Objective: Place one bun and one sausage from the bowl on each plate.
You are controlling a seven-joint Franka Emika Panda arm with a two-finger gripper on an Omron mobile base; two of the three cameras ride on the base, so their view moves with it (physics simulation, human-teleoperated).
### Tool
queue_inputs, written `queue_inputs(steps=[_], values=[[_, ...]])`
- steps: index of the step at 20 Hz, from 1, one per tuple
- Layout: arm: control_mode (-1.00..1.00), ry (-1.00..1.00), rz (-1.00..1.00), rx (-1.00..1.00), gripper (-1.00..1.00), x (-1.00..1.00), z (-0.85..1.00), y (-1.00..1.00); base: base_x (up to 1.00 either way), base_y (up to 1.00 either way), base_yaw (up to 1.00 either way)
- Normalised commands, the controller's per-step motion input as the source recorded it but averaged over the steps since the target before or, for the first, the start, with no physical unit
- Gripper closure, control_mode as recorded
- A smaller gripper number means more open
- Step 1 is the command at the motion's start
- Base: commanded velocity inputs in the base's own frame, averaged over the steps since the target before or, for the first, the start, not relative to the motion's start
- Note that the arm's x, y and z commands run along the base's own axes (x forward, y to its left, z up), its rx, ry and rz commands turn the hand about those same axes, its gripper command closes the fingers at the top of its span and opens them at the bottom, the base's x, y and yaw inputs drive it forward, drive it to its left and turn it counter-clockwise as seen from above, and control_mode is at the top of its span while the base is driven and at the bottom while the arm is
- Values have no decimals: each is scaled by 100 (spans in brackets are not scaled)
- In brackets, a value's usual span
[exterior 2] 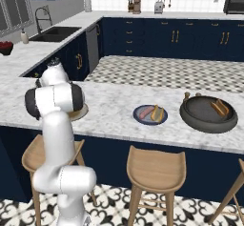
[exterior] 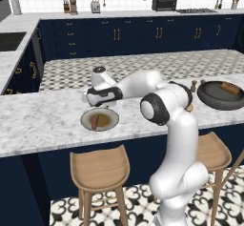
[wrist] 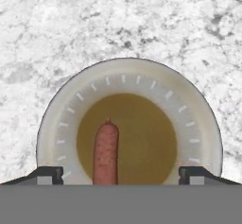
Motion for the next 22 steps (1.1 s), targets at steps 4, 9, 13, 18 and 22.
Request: queue_inputs(steps=[4,9,13,18,22], values=[[-100,-8,0,17,-100,-76,100,-94,0,0,0],[-100,-8,0,6,-100,-95,75,-99,0,0,0],[-100,-6,0,0,-100,-87,21,-91,0,0,0],[100,-3,0,0,-100,-13,1,-13,-17,-72,0],[100,0,0,0,-100,0,0,0,10,-100,0]])
